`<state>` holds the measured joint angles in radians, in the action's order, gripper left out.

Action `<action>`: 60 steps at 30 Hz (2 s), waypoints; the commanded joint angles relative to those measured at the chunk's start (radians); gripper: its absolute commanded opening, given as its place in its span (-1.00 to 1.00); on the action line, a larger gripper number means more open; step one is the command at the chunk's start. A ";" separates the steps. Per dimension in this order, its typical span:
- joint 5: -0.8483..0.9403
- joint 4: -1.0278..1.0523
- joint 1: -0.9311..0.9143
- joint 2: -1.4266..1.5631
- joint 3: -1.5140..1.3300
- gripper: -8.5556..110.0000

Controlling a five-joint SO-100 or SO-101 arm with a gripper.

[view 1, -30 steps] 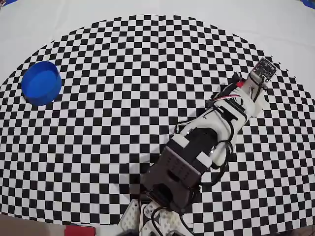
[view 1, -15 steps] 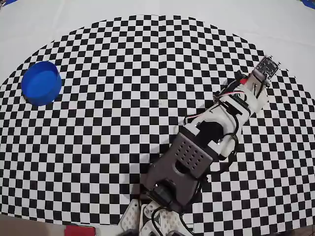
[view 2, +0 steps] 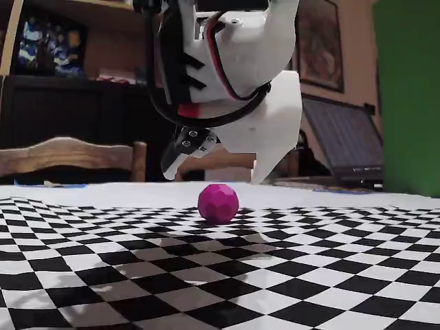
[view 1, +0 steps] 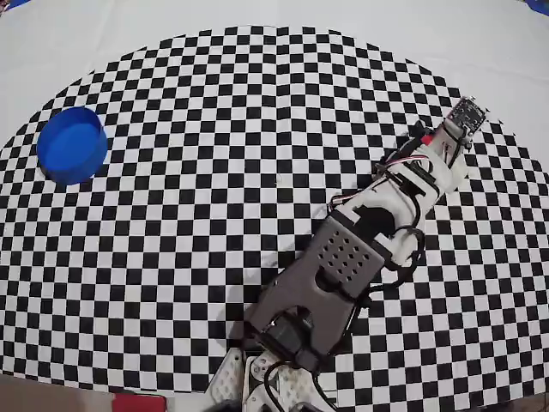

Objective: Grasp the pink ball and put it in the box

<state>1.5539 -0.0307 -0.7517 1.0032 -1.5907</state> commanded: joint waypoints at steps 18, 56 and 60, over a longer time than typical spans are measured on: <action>-0.011 0.044 0.000 -0.137 0.255 -0.33; -0.011 0.094 -0.021 -0.327 0.511 -0.33; -0.011 0.100 -0.021 -0.350 0.551 -0.33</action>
<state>1.5539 0.0644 -0.7655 0.6427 -1.1029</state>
